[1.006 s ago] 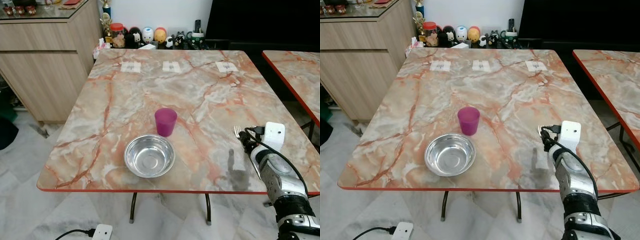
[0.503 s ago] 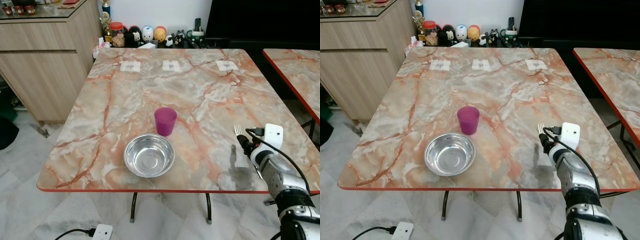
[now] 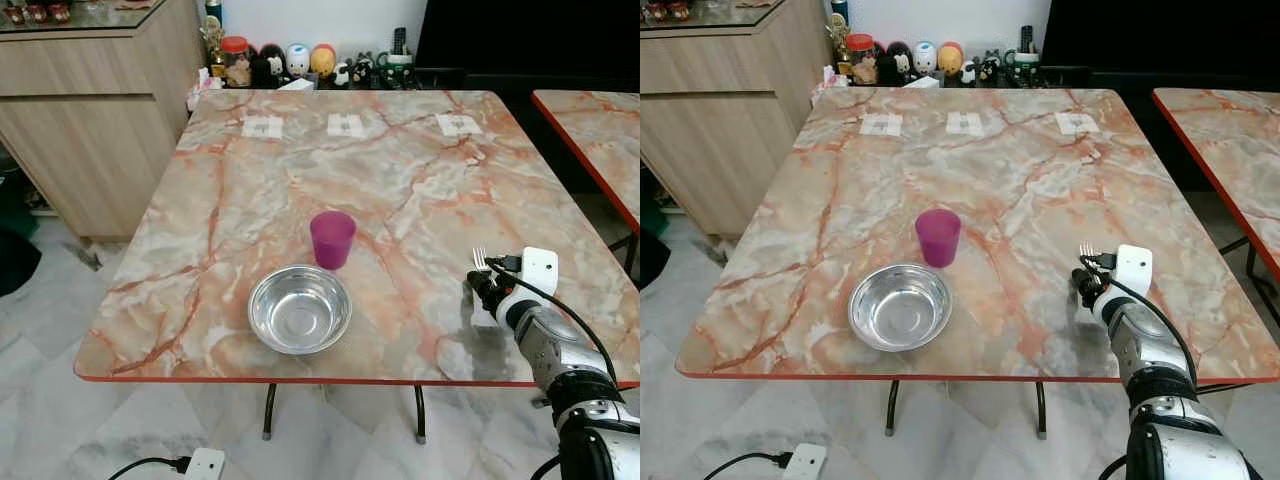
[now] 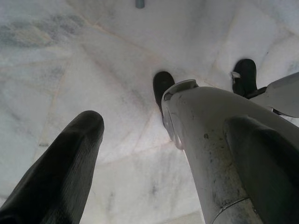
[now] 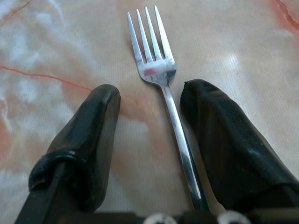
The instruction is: Setting the table
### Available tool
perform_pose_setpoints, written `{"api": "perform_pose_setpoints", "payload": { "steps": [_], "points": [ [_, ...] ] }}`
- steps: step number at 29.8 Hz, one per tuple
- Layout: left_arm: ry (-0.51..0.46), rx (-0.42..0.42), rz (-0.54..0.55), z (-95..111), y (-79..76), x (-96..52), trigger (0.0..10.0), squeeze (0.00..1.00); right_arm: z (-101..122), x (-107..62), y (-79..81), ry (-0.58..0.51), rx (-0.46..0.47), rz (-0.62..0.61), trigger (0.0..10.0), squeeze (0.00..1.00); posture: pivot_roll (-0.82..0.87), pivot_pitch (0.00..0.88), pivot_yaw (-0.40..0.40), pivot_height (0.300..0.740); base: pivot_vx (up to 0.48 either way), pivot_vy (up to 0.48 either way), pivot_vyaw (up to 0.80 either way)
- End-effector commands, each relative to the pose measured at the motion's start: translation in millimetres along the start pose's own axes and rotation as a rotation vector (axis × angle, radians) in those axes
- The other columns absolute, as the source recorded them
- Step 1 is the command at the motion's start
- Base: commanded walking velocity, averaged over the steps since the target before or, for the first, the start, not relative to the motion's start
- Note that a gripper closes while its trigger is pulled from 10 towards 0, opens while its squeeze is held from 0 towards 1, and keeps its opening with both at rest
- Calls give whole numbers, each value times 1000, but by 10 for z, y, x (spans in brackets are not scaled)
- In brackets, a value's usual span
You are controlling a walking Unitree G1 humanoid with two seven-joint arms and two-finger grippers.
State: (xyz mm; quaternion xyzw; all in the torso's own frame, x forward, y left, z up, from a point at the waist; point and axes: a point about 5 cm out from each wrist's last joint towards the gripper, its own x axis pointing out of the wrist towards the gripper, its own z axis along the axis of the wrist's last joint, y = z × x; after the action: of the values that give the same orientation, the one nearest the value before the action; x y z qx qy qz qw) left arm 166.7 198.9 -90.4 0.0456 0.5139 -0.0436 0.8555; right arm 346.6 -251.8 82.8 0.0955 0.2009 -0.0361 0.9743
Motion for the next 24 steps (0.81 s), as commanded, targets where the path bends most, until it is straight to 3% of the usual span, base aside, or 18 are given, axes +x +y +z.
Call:
{"api": "perform_pose_setpoints", "payload": {
  "steps": [1,24],
  "points": [
    [32,10,3,-89,14,-11,10000,0,-42,-5,-24,18,-2,-2,0,0,73,74,-26,740,0,0,0],
    [33,3,6,-94,10,-10,10000,0,-76,12,26,30,-40,24,0,0,74,82,-28,740,0,0,0]
  ]
}}
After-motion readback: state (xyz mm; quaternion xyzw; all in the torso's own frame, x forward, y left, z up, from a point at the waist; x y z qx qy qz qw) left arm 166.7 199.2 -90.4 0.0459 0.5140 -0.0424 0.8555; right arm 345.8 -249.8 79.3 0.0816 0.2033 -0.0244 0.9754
